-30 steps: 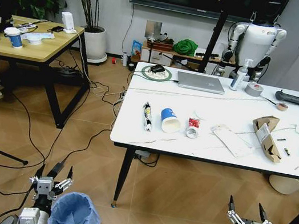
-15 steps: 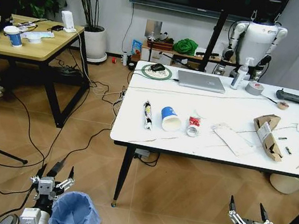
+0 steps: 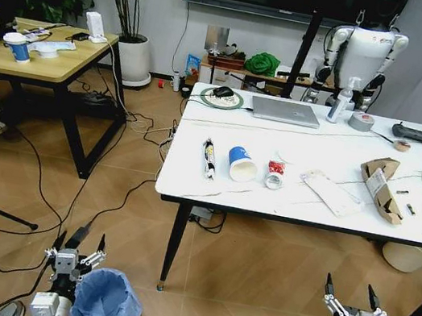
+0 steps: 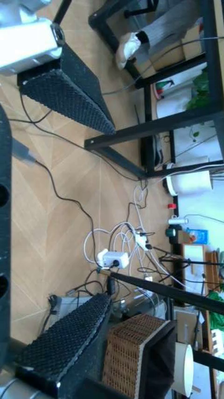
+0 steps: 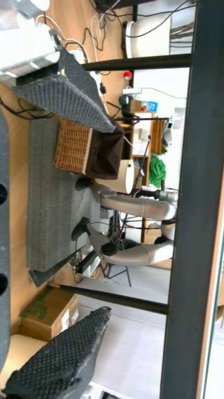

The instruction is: Pick up the trash bin and place the trash from the table into it.

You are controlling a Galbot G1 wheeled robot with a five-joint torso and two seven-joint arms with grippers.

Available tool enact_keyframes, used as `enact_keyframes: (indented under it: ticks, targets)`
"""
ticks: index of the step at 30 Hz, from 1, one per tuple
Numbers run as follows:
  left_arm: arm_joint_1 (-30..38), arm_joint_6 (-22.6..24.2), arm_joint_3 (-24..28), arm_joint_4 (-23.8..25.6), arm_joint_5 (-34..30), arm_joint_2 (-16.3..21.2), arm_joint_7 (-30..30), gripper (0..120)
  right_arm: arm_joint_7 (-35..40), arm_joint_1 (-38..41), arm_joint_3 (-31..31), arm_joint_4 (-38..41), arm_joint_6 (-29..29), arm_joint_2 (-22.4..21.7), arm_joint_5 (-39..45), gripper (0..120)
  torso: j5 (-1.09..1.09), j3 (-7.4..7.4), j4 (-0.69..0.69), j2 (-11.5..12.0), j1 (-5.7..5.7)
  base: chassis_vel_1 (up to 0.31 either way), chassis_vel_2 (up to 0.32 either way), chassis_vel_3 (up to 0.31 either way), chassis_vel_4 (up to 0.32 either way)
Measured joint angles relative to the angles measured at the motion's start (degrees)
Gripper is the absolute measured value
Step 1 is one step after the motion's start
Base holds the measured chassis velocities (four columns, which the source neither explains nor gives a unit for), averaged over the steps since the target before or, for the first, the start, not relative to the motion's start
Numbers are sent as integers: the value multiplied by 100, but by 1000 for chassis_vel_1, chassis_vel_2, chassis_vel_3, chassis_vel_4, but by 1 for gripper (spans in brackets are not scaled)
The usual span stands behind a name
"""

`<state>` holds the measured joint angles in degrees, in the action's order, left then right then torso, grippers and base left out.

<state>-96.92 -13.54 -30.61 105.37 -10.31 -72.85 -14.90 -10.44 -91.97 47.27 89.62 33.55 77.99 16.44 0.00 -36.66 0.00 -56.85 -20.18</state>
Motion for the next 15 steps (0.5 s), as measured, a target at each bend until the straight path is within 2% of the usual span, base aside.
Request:
enact_keyframes:
  ticks: [15]
  targets:
    - [80,0,104,-138,-40,-8,0,100,4,17,0,-16,-19,44,-8,100,0,197,0,357,160,0,0,0,0]
